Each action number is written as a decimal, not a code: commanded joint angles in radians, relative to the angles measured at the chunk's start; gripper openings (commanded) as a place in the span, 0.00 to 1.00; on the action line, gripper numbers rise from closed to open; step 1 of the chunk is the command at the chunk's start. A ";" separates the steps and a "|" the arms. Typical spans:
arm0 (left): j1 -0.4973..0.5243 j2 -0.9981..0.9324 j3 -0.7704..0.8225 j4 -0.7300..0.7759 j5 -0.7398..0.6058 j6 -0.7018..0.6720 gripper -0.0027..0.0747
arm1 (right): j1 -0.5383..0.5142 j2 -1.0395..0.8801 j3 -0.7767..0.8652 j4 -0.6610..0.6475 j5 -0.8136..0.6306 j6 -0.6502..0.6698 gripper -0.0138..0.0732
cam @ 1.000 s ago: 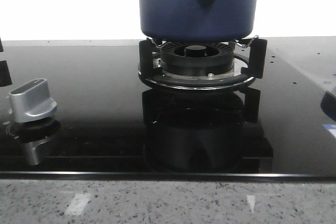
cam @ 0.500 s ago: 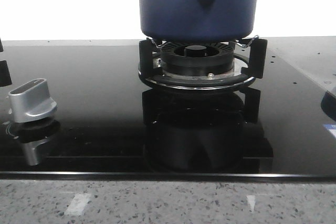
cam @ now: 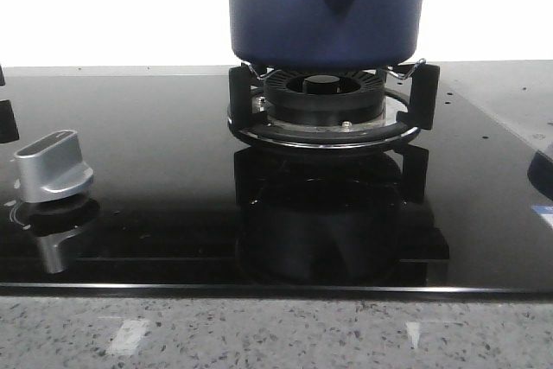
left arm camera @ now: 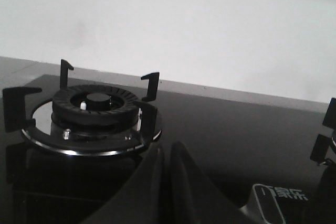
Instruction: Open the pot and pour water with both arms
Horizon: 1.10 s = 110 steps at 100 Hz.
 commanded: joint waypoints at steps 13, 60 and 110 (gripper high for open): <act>-0.008 -0.029 0.031 -0.027 -0.050 -0.018 0.01 | 0.000 0.005 -0.027 0.007 -0.033 -0.007 0.11; -0.008 -0.027 0.031 -0.030 -0.054 -0.018 0.01 | 0.000 0.005 -0.027 0.007 -0.032 -0.007 0.11; -0.008 -0.027 0.031 -0.030 -0.054 -0.018 0.01 | 0.000 0.005 0.001 0.007 -0.163 0.011 0.11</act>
